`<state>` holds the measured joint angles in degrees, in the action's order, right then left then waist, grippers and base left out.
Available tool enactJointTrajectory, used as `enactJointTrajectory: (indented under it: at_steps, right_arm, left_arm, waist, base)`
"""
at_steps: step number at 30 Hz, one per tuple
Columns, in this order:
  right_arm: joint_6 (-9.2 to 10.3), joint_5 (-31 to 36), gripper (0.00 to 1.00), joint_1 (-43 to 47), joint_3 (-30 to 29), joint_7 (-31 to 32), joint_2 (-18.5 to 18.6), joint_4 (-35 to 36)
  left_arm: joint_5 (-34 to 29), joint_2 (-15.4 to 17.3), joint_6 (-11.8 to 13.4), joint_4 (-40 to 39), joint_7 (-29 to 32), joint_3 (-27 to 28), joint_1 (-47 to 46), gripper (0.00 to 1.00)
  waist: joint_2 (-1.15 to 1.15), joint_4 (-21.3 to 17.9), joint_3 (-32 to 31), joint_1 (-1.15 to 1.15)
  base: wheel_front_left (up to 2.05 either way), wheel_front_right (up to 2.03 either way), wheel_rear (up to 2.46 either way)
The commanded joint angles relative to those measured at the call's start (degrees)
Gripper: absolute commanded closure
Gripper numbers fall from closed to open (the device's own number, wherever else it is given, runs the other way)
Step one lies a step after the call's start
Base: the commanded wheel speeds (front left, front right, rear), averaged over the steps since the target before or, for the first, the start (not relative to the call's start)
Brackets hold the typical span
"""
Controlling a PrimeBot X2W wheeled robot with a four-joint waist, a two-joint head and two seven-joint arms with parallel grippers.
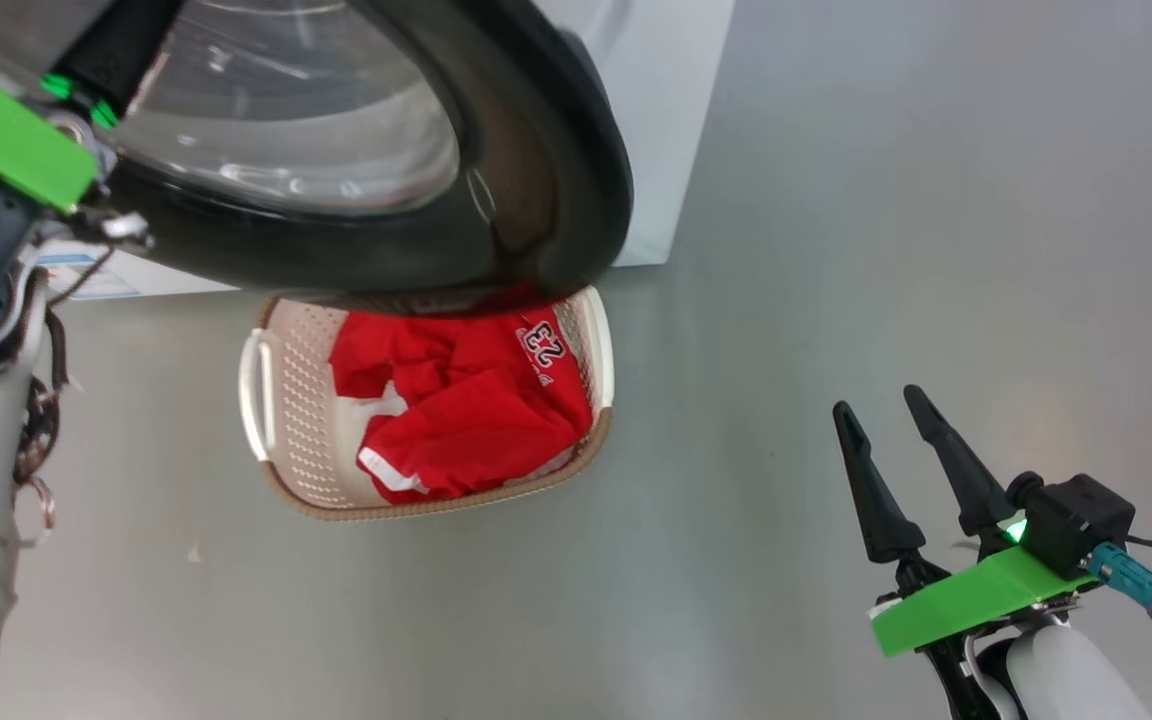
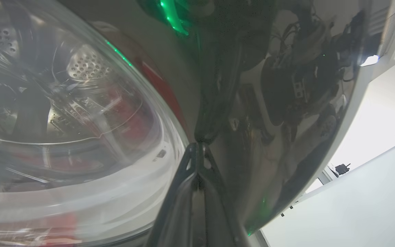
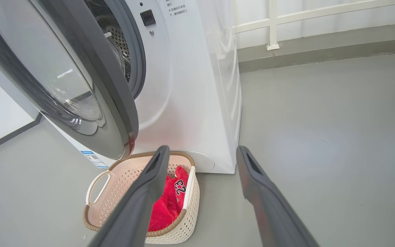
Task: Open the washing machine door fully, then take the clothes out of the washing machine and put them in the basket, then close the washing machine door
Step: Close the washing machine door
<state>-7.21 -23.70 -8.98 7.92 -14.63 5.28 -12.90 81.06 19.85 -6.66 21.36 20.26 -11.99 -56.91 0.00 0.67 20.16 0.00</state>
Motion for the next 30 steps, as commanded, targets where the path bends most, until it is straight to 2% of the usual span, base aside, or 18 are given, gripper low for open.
enactJointTrajectory:
  at_steps: [1,13,30]
  right_arm:
    - [-0.28,-0.1,0.0,-1.4,1.0,-0.4,0.0,1.5]
    - [-0.28,-0.1,0.0,-2.6,0.6,-0.4,-0.8,1.5]
    - [-0.28,0.2,0.0,-2.1,0.4,-0.4,-0.4,1.4]
  left_arm:
    - [-0.7,2.6,-0.8,-1.2,-0.8,2.1,-2.9,1.0]
    - [-1.3,3.8,-0.8,1.8,-5.8,1.0,-7.3,1.0]
    - [1.6,5.3,-0.8,2.5,-8.0,-1.7,-5.5,1.0]
  waist:
    - [0.0,-1.2,1.1,0.0]
    - [0.0,-3.6,2.8,0.0]
    - [0.0,-2.8,1.2,0.0]
  base:
    - [0.0,0.0,0.0]
    - [0.0,0.0,0.0]
    - [0.0,0.0,0.0]
